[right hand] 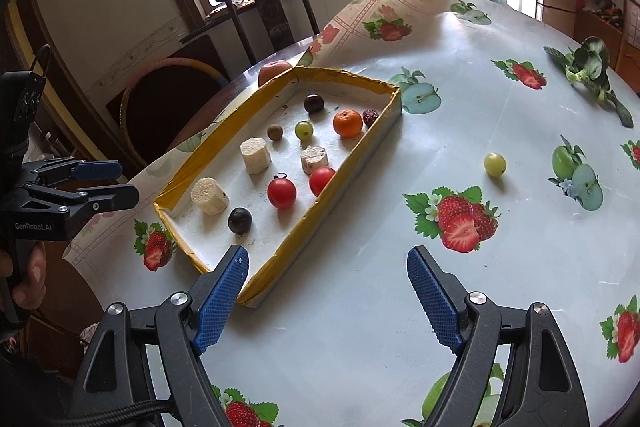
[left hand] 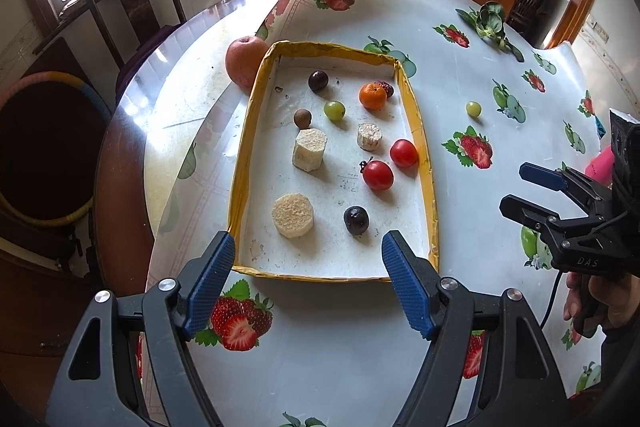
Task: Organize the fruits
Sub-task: 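Move the right tool to the yellow grape on the cloth and close on it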
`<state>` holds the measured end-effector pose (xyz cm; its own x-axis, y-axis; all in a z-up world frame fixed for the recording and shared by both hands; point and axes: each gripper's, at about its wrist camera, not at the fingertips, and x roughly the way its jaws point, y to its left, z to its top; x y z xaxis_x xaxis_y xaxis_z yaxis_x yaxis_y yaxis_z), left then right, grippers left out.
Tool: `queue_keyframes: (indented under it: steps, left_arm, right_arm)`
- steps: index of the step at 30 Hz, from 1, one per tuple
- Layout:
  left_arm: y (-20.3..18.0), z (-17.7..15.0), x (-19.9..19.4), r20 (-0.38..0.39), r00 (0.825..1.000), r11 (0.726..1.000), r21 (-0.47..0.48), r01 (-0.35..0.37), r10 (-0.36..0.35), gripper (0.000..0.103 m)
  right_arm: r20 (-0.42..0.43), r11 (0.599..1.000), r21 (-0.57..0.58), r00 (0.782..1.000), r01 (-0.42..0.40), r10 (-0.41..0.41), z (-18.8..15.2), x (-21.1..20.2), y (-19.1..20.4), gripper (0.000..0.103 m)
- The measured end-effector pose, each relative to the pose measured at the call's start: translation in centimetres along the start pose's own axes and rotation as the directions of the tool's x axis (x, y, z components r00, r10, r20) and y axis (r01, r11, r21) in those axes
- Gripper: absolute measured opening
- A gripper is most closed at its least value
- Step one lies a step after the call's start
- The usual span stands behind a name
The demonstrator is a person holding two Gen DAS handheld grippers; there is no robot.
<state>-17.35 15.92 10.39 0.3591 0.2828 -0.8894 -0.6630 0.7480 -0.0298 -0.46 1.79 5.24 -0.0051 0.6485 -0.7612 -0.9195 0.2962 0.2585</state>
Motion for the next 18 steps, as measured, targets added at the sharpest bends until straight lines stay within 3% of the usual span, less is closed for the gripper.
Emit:
queue_keyframes:
  steps: [7,18]
  left_arm:
    - [0.0,0.2,0.7,-0.014,1.000,1.000,-0.003,0.018,-0.018,0.076]
    - [-2.3,0.0,1.4,-0.035,0.999,0.998,0.055,0.019,-0.017,0.076]
  right_arm:
    - [0.013,0.998,0.064,1.000,0.014,-0.015,0.4,0.4,-1.9,0.083]
    - [0.020,0.998,0.064,1.000,0.013,-0.014,0.2,0.4,-2.2,0.083]
